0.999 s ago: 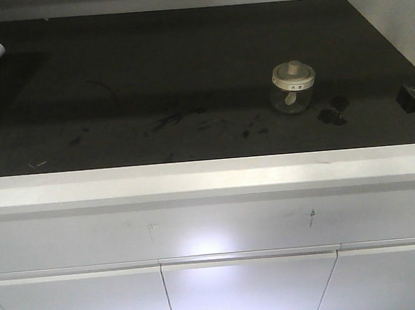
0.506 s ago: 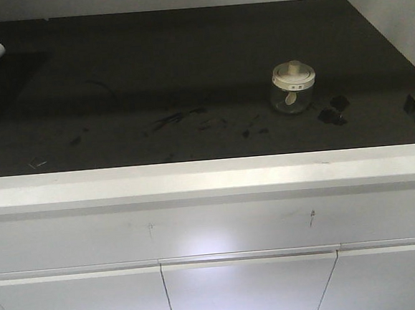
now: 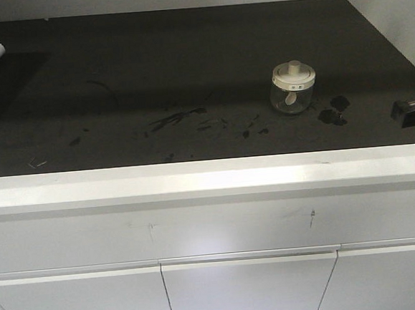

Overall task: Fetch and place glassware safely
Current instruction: 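Withdraw both grippers from the raised sash, then reach the open right gripper around the white-lidded glass jar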

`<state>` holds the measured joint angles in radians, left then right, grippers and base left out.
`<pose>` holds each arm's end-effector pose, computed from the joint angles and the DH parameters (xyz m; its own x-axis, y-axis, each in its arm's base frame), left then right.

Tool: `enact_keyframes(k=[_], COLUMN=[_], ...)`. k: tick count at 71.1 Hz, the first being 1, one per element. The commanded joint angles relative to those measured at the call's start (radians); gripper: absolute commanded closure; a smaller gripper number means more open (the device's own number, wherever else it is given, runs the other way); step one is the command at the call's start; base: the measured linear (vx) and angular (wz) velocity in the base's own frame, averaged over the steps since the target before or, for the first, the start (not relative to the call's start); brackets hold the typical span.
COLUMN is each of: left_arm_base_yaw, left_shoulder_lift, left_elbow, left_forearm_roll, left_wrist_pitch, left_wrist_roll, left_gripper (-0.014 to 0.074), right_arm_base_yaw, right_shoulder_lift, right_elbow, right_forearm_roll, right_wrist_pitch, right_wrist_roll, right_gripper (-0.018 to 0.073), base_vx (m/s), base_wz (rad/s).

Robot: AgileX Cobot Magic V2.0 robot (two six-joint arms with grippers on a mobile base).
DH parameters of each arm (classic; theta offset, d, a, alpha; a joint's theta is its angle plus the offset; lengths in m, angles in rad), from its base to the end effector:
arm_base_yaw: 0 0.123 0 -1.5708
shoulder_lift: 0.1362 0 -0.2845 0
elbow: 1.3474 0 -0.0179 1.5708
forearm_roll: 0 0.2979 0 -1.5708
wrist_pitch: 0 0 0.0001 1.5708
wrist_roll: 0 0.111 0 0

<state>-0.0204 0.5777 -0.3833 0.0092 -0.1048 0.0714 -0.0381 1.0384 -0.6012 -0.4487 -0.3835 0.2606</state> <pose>0.1940 -0.0041 0.2948 -0.0007 0.0805 -0.9968 0.0215 0.9965 0.0805 0.2862 0.0071 0.2999 0.0185 -0.1574 -0.9874 -0.1232 0.9796 -0.1584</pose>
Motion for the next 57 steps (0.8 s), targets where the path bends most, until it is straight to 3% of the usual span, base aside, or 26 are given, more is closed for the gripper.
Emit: enact_keyframes(k=[1, 12, 31, 57], left_arm_base_yaw=[-0.006, -0.006, -0.006, -0.006], left_shoulder_lift=[0.0, 0.0, 0.0, 0.0], left_elbow=[-0.025, -0.025, -0.025, -0.025], left_forearm_roll=[-0.004, -0.004, -0.004, -0.004], left_wrist_pitch=[-0.077, -0.077, -0.077, -0.077], left_wrist_roll=[-0.003, -0.003, -0.003, -0.003], left_gripper=[0.0603, 0.0603, 0.0603, 0.0603], right_arm_base_yaw=[-0.005, -0.005, -0.005, -0.005], right_shoulder_lift=[0.036, 0.15, 0.388, 0.662], right_elbow=[-0.03, -0.03, -0.11, -0.404], right_forearm_roll=[-0.043, -0.096, -0.157, -0.175], right_wrist_pitch=[-0.117, -0.219, -0.38, -0.394], right_wrist_roll=[-0.001, 0.051, 0.074, 0.107], right_gripper=[0.0545, 0.0448, 0.0137, 0.0113], base_vx=[0.0, 0.0, 0.0, 0.0], base_wz=[0.0, 0.0, 0.0, 0.0])
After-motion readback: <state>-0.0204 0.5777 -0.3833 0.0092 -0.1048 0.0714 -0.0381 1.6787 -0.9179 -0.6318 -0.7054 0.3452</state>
